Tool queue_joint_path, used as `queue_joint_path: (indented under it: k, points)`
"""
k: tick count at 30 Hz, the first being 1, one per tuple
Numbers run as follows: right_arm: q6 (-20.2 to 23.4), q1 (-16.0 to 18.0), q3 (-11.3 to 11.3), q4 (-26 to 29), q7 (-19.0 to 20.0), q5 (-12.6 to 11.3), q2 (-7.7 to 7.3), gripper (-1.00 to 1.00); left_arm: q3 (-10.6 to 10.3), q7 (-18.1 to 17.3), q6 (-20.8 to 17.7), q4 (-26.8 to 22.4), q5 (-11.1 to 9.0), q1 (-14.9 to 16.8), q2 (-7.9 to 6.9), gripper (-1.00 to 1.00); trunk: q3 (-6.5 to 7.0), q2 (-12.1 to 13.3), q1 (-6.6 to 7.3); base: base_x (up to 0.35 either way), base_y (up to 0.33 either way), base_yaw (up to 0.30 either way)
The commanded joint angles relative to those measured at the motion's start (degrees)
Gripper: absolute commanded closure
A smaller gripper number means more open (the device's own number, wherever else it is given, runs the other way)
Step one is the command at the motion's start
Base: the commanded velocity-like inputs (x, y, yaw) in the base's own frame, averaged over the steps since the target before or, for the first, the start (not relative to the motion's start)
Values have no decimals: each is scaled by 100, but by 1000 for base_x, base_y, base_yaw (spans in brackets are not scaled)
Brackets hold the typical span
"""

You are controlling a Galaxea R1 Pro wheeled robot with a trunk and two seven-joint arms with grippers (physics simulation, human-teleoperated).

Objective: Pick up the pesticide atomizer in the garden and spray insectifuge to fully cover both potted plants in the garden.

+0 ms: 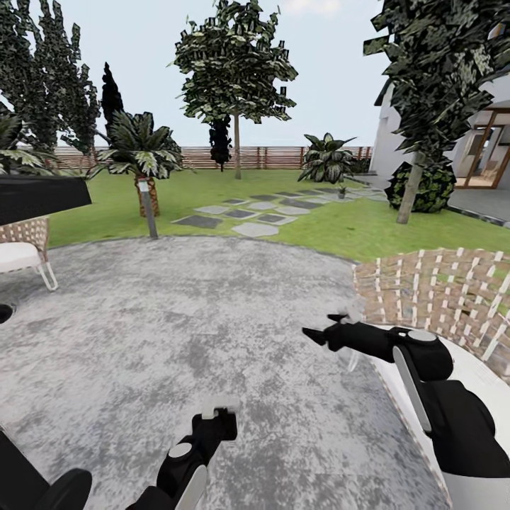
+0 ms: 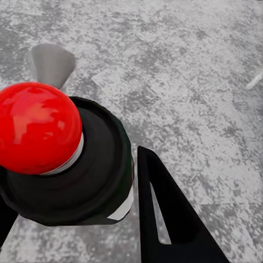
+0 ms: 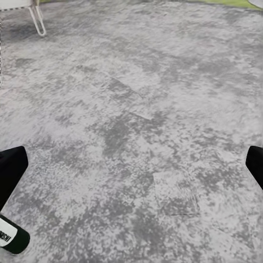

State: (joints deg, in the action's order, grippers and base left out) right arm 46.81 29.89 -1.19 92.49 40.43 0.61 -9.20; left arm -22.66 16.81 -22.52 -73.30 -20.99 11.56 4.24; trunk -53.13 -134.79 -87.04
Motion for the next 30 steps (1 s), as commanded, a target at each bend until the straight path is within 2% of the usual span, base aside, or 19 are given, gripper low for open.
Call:
queue_joint_path:
  k: [1,5,9,30]
  points:
    - [34,-7,-20,5,14,2,6,-100,-11,51,-16,0,-54,4,-2,100,-6,-2,-2,332,-1,0]
    - [134,-120,-334,6,-7,21,209,-100,-11,51,-16,52,-61,4,4,100,-6,-2,-2,332,0,0]
    - [170,-151,-420,6,-16,30,291,-100,-11,51,-16,66,-62,4,6,100,-6,-2,-2,332,0,0]
    - [166,-159,-399,6,-25,27,305,-100,-11,51,-13,70,-63,4,-1,100,-6,-2,-2,332,0,0]
